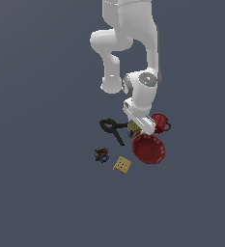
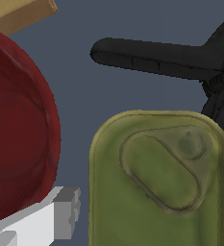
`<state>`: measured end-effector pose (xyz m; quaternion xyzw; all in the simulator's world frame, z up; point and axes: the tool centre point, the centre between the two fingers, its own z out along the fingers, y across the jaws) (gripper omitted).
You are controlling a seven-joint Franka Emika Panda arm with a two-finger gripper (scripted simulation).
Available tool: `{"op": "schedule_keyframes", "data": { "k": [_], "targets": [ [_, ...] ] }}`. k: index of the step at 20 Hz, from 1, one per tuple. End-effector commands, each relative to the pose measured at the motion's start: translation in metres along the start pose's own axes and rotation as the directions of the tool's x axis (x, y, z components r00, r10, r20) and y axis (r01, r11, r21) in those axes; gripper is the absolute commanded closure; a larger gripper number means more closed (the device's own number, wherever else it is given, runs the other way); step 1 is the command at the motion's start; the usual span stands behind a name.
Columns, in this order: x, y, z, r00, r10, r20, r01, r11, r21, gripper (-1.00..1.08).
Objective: Pick up a designated object from a clutter of objects.
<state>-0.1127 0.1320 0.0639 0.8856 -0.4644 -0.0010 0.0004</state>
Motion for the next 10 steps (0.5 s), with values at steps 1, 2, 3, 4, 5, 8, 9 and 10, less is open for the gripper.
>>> {"op": "schedule_keyframes", "data": {
  "k": [1, 2, 3, 4, 5, 8, 9, 10],
  "targets": [
    [0.0005, -0.0007, 0.0017, 1.0, 0.001, -0.001, -0.001, 1.0, 0.002, -0.92],
    [0.0005, -0.0007, 0.0017, 1.0, 0.001, -0.001, -0.001, 1.0, 0.002, 1.08],
    [0.0005, -0.0007, 0.0017, 1.0, 0.001, -0.001, -0.001, 1.0, 0.002, 1.08],
    [0.0005, -0.0007, 0.0017, 1.0, 0.001, -0.001, -0.001, 1.0, 0.002, 1.08],
    [0.0005, -0.0007, 0.0017, 1.0, 0.001, -0.001, -0.001, 1.0, 0.002, 1.08],
    [0.0005, -0.0007, 0.0017, 1.0, 0.001, -0.001, -0.001, 1.0, 0.002, 1.08],
    [0.0005, -0.0007, 0.0017, 1.0, 0.001, -0.001, -0.001, 1.0, 0.002, 1.08],
    [0.0005, -0.0007, 0.0017, 1.0, 0.001, -0.001, -0.001, 1.0, 0.002, 1.08]
  ]
}}
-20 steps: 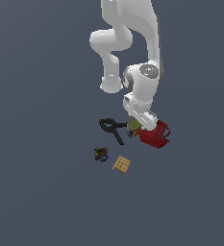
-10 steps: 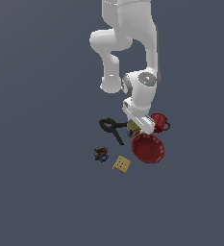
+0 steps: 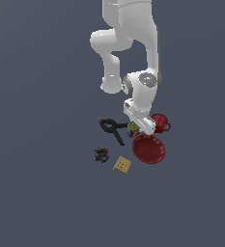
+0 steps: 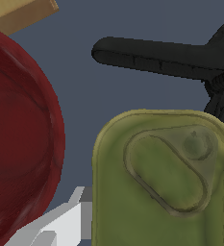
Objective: Pick up a designated object from a clutter of objects.
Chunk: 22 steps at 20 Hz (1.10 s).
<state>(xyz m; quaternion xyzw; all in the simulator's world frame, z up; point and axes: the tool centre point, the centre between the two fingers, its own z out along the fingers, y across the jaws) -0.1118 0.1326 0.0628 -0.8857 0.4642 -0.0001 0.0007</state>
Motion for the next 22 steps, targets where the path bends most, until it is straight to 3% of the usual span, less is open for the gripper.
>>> {"op": "schedule_keyframes", "data": {
  "k": [1, 12, 22],
  "targets": [
    [0.001, 0.0, 0.0, 1.0, 0.001, 0.0, -0.001, 1.0, -0.001, 1.08],
    [0.008, -0.005, -0.023, 1.0, 0.0, -0.001, 0.0, 1.0, 0.003, 1.08],
    [0.032, -0.018, -0.088, 1.0, -0.001, 0.002, 0.001, 1.0, 0.003, 1.08]
  ]
}}
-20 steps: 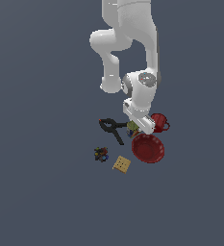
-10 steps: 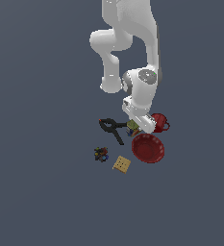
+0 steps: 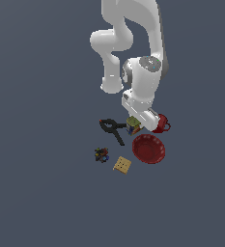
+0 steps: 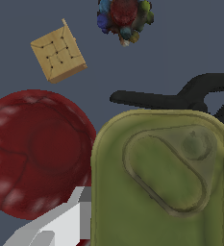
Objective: Pick up a designated object from a clutter of objects.
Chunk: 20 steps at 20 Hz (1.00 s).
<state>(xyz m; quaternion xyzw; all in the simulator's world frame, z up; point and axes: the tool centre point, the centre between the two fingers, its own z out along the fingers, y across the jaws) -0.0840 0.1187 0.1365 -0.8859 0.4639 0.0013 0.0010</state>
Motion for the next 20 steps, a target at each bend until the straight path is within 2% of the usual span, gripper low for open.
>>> {"op": "schedule_keyframes", "data": {
  "k": [1, 20],
  "targets": [
    [0.008, -0.005, -0.022, 1.0, 0.0, 0.0, 0.0, 1.0, 0.004, 1.08],
    [0.074, -0.042, -0.193, 1.0, 0.001, -0.001, -0.001, 1.0, 0.002, 1.08]
  ]
}}
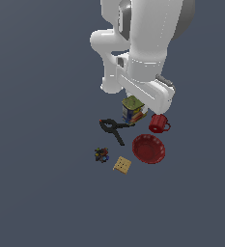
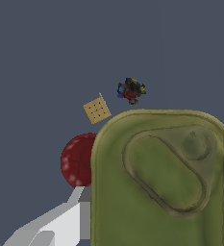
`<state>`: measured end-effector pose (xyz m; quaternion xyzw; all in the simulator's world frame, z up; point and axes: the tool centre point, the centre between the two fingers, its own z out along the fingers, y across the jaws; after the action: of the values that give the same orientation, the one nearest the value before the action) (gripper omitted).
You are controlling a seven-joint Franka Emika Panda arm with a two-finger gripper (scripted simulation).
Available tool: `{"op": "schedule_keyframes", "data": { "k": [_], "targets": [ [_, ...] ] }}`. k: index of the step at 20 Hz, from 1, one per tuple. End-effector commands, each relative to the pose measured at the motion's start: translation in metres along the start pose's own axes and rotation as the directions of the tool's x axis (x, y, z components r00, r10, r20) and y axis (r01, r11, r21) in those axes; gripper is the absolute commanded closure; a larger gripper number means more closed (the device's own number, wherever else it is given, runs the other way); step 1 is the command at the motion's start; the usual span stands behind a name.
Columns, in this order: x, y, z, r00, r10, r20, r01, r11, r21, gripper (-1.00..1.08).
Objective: Pick up a designated object from a clutter of objects.
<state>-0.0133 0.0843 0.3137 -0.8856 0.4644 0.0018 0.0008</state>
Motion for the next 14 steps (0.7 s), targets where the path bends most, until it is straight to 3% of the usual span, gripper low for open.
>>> {"op": "schedule_keyframes", "data": {
  "k": [1, 14],
  "targets": [
    [0.009, -0.005, -0.024, 1.0, 0.0, -0.002, 0.0, 1.0, 0.002, 1.08],
    [0.043, -0.027, -0.106, 1.0, 0.002, -0.004, -0.002, 1.0, 0.0, 1.08]
  ]
}}
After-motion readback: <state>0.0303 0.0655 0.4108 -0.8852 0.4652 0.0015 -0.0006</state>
